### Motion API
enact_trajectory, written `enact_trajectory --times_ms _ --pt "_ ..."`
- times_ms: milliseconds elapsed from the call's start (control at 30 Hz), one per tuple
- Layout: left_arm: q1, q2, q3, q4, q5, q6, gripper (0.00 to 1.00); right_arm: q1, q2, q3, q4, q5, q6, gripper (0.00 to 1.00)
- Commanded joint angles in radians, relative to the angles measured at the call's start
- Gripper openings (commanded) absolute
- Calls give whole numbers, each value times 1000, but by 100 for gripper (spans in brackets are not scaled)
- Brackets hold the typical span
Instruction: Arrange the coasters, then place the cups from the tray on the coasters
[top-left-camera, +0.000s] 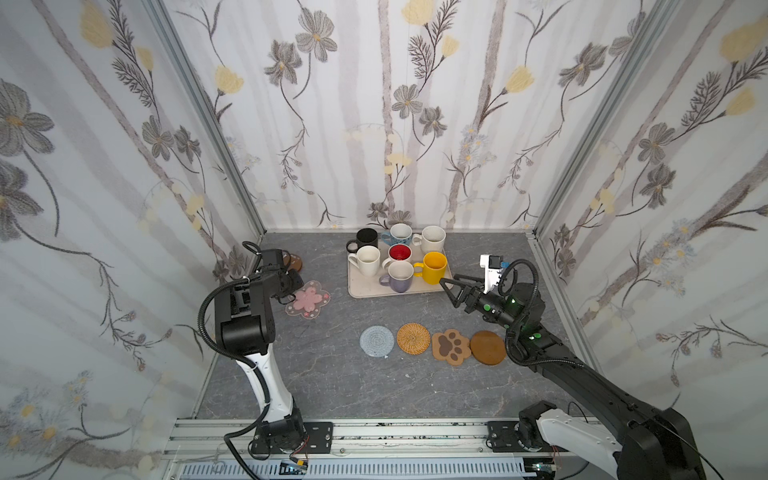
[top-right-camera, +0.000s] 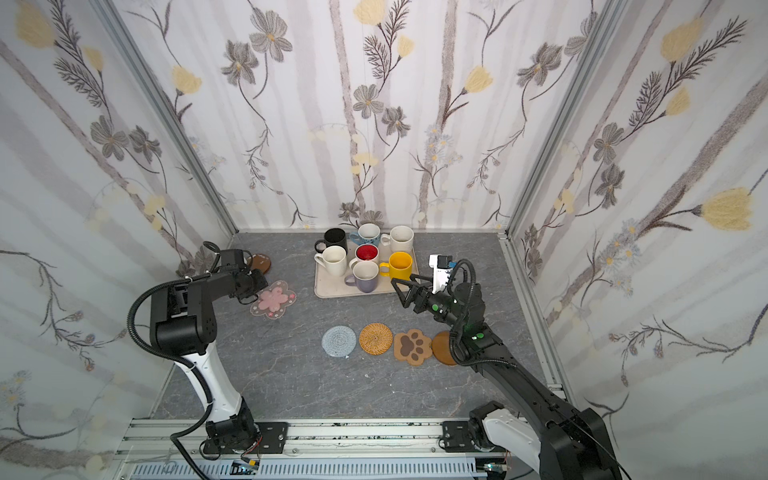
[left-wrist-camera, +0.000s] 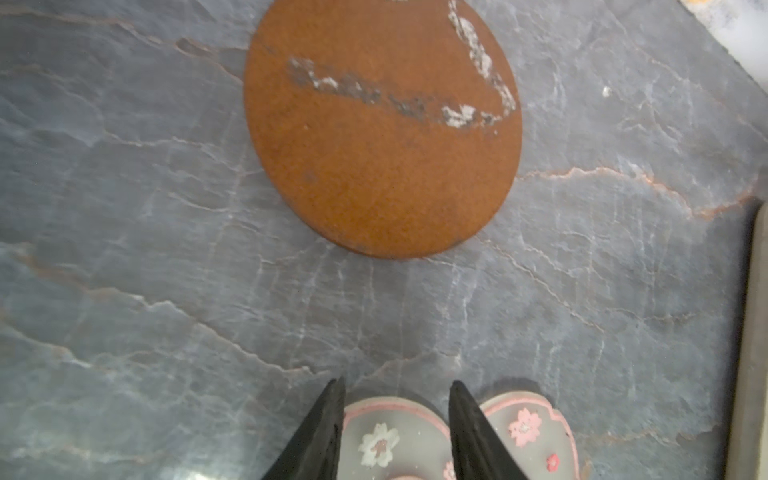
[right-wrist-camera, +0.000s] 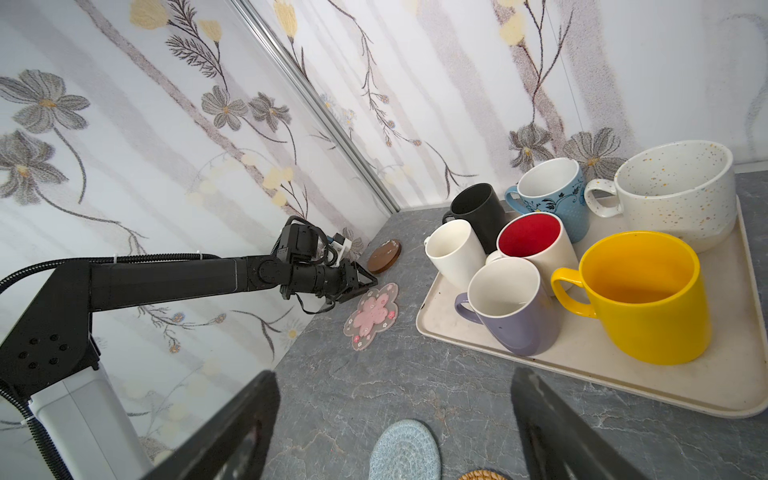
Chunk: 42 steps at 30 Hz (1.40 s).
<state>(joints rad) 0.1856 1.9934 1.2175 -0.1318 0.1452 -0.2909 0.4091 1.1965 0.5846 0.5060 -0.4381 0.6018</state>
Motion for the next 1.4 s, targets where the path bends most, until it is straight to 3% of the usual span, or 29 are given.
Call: enact_trajectory --times_ms 0,433,667,967,1367 --pt "-12 -13 -33 -161 0 -1 44 -1 -13 -2 22 11 -1 88" --pt "-189 -144 -163 -181 -136 6 47 -5 -85 -16 -3 14 -4 88" --pt "-222 -196 -208 -183 -165 -38 50 -8 -127 -26 -14 28 -8 89" --pt "-235 -231 -110 -205 -190 -63 69 -12 -103 -29 -6 34 -10 89" --pt "-273 -98 66 -283 -256 -19 71 -12 -55 -22 9 10 -6 89"
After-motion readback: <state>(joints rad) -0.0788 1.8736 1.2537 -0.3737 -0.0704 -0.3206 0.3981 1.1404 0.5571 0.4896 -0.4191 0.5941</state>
